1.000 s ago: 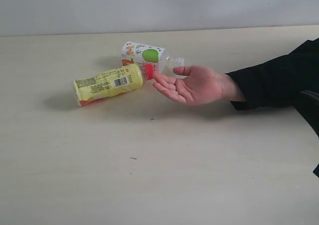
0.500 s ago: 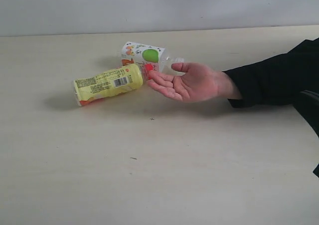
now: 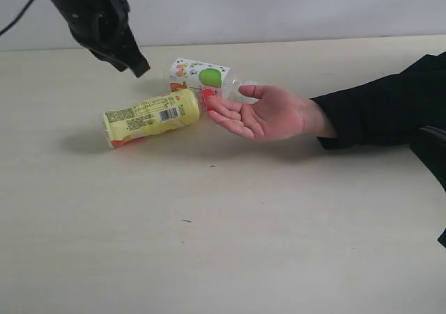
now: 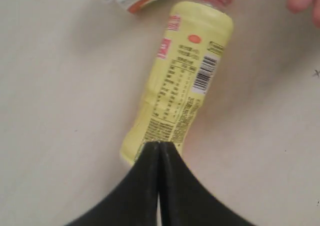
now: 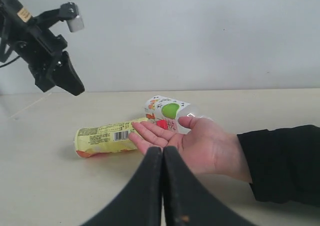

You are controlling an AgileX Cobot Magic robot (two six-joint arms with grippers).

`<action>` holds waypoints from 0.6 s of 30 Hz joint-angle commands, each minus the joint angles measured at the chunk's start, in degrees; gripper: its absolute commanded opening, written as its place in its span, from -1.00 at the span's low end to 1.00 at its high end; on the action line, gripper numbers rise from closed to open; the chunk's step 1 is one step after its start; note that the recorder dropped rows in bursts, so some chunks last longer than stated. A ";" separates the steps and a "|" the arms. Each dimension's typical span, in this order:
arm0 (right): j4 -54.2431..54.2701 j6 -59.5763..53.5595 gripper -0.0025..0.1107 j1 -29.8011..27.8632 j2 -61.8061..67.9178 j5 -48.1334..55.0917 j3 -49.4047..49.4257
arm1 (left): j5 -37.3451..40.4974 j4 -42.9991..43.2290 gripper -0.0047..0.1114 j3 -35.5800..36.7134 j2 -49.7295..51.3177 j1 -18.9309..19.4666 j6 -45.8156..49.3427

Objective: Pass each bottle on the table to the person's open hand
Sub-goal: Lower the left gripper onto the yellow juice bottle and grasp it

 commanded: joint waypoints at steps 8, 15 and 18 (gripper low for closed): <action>0.08 -0.39 -0.96 -0.15 -0.26 -0.12 0.15 | -2.58 -0.31 -0.36 -4.80 8.11 -1.95 1.38; 0.08 -0.39 -0.96 -0.15 -0.26 -0.12 0.15 | -3.78 -0.70 0.57 -4.80 10.25 -2.31 1.59; 0.08 -0.39 -0.96 -0.15 -0.26 -0.12 0.15 | -3.53 -0.70 0.51 -4.80 11.45 -2.31 2.94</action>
